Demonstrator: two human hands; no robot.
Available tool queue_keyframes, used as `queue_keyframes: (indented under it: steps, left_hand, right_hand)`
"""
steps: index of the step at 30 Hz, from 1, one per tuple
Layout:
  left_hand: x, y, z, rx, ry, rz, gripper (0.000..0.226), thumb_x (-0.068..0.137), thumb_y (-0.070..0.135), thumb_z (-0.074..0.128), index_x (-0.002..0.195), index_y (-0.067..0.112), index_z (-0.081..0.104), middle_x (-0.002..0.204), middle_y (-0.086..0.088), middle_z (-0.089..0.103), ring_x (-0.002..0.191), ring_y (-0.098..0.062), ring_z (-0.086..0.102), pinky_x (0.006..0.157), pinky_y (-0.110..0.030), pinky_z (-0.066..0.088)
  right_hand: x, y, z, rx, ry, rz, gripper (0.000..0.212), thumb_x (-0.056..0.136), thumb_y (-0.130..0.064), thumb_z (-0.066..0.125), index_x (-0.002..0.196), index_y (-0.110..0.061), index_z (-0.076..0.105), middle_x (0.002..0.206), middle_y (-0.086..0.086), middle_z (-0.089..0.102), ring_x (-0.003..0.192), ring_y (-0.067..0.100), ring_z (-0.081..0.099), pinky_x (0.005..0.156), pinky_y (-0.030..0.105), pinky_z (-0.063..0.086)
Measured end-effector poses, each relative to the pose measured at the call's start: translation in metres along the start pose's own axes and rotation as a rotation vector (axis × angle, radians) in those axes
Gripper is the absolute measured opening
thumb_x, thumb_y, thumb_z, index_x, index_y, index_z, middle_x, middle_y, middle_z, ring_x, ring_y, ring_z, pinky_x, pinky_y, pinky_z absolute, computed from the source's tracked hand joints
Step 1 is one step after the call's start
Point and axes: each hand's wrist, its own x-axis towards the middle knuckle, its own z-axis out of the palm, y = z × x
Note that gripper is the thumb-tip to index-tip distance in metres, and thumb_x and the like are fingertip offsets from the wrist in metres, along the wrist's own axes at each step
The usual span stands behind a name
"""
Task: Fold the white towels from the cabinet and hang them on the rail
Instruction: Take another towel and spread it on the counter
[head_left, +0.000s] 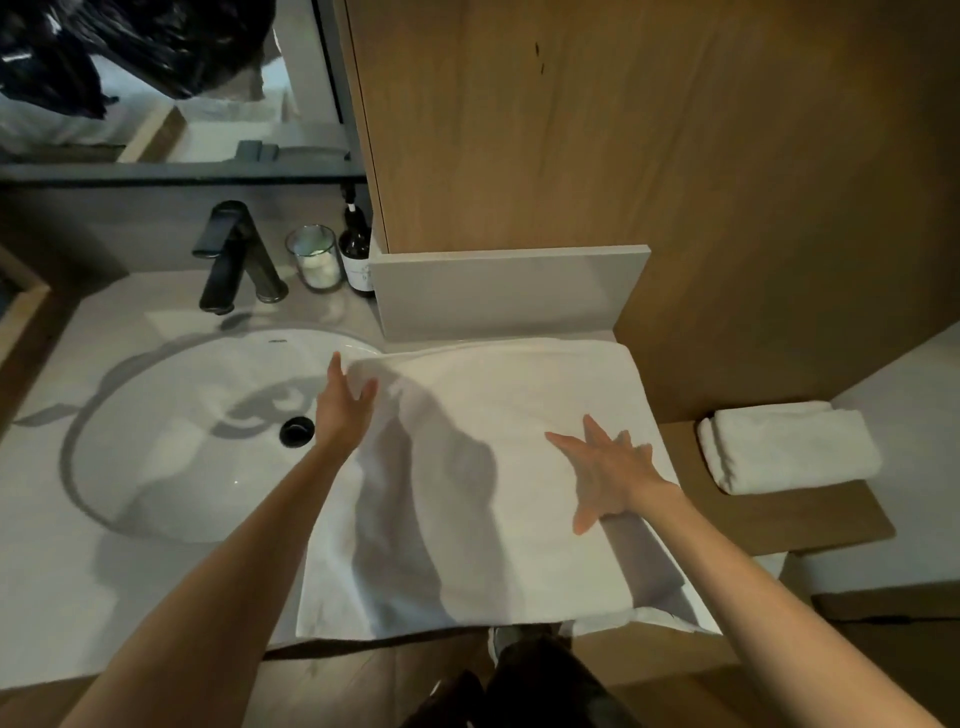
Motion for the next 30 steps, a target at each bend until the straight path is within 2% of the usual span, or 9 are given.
queue_keyframes:
  steps: [2, 5, 11, 15, 18, 20, 22, 24, 30]
  left_hand:
    - [0.001, 0.005, 0.004, 0.032, 0.104, 0.017, 0.03, 0.099, 0.025, 0.049, 0.119, 0.004, 0.056, 0.106, -0.017, 0.065, 0.107, -0.04, 0.058, 0.08, -0.034, 0.04]
    - [-0.001, 0.024, 0.01, -0.061, 0.173, 0.085, 0.039, 0.097, 0.025, 0.049, 0.063, 0.008, 0.039, 0.058, -0.002, 0.043, 0.064, -0.031, 0.047, 0.058, -0.033, 0.029]
    - [-0.034, 0.091, 0.05, -0.179, 0.0, 0.203, 0.044, 0.096, 0.035, 0.048, 0.063, 0.006, 0.051, 0.054, -0.003, 0.051, 0.052, -0.012, 0.044, 0.053, -0.03, 0.038]
    - [-0.056, 0.102, 0.102, -0.151, -0.178, 0.262, 0.049, 0.1, 0.033, 0.048, 0.054, 0.016, 0.038, 0.045, 0.006, 0.042, 0.043, -0.003, 0.043, 0.047, -0.016, 0.03]
    - [-0.062, 0.085, 0.13, -0.136, -0.215, 0.222, 0.049, 0.099, 0.034, 0.05, 0.055, 0.018, 0.033, 0.046, 0.009, 0.037, 0.046, -0.003, 0.04, 0.051, -0.019, 0.028]
    - [-0.066, 0.074, 0.138, -0.132, -0.223, 0.221, 0.039, 0.098, 0.036, 0.051, 0.062, 0.022, 0.049, 0.055, 0.015, 0.05, 0.056, 0.0, 0.047, 0.058, -0.015, 0.034]
    - [-0.07, 0.069, 0.14, -0.073, -0.254, 0.265, 0.025, 0.096, 0.039, 0.053, 0.097, 0.019, 0.068, 0.091, 0.015, 0.067, 0.082, -0.003, 0.059, 0.073, -0.017, 0.045]
    - [-0.07, 0.066, 0.141, -0.019, -0.266, 0.307, 0.034, 0.094, 0.04, 0.056, 0.121, 0.021, 0.064, 0.121, 0.011, 0.063, 0.102, -0.01, 0.06, 0.088, -0.026, 0.051]
    - [-0.077, 0.072, 0.132, -0.068, -0.258, 0.257, 0.02, 0.095, 0.029, 0.056, 0.104, 0.016, 0.068, 0.126, 0.008, 0.061, 0.102, -0.014, 0.059, 0.09, -0.031, 0.052]
  right_hand:
    - [0.003, 0.005, -0.001, 0.033, -0.019, -0.028, 0.12, 0.066, -0.043, 0.086, 0.15, -0.049, 0.001, 0.161, 0.003, -0.014, 0.142, 0.052, -0.004, 0.111, 0.066, 0.017]
    - [0.002, 0.012, 0.0, 0.025, 0.023, -0.067, 0.119, 0.064, -0.051, 0.085, 0.15, -0.05, 0.003, 0.161, 0.001, -0.013, 0.143, 0.045, -0.001, 0.111, 0.062, 0.018]
    - [0.008, 0.024, 0.01, 0.064, 0.12, -0.164, 0.114, 0.063, -0.063, 0.079, 0.149, -0.052, 0.005, 0.162, -0.005, -0.008, 0.141, 0.033, 0.004, 0.112, 0.052, 0.016]
    - [0.01, 0.036, 0.014, 0.215, 0.162, -0.201, 0.101, 0.071, -0.066, 0.071, 0.15, -0.05, 0.009, 0.162, -0.011, 0.006, 0.143, 0.03, 0.007, 0.115, 0.049, 0.015]
    - [0.01, 0.053, 0.014, 0.502, 0.297, -0.215, 0.071, 0.084, -0.064, 0.059, 0.146, -0.048, 0.029, 0.154, -0.016, 0.031, 0.142, 0.018, 0.023, 0.116, 0.037, 0.02]
    - [0.008, 0.069, 0.015, 0.579, 0.428, -0.137, 0.056, 0.092, -0.051, 0.058, 0.143, -0.041, 0.039, 0.149, -0.014, 0.038, 0.139, 0.013, 0.027, 0.115, 0.033, 0.025]
    - [0.006, 0.082, 0.018, 0.51, 0.477, -0.016, 0.053, 0.095, -0.039, 0.058, 0.144, -0.03, 0.041, 0.146, -0.009, 0.038, 0.134, 0.017, 0.027, 0.111, 0.033, 0.029]
    - [0.009, 0.088, 0.024, 0.444, 0.455, 0.051, 0.048, 0.096, -0.032, 0.057, 0.141, -0.022, 0.044, 0.142, -0.003, 0.037, 0.13, 0.02, 0.029, 0.109, 0.033, 0.033]
    - [0.024, 0.083, 0.039, 0.599, 0.641, -0.03, 0.008, 0.092, -0.013, 0.063, 0.099, -0.014, 0.066, 0.105, -0.004, 0.057, 0.09, 0.017, 0.059, 0.082, 0.03, 0.049]
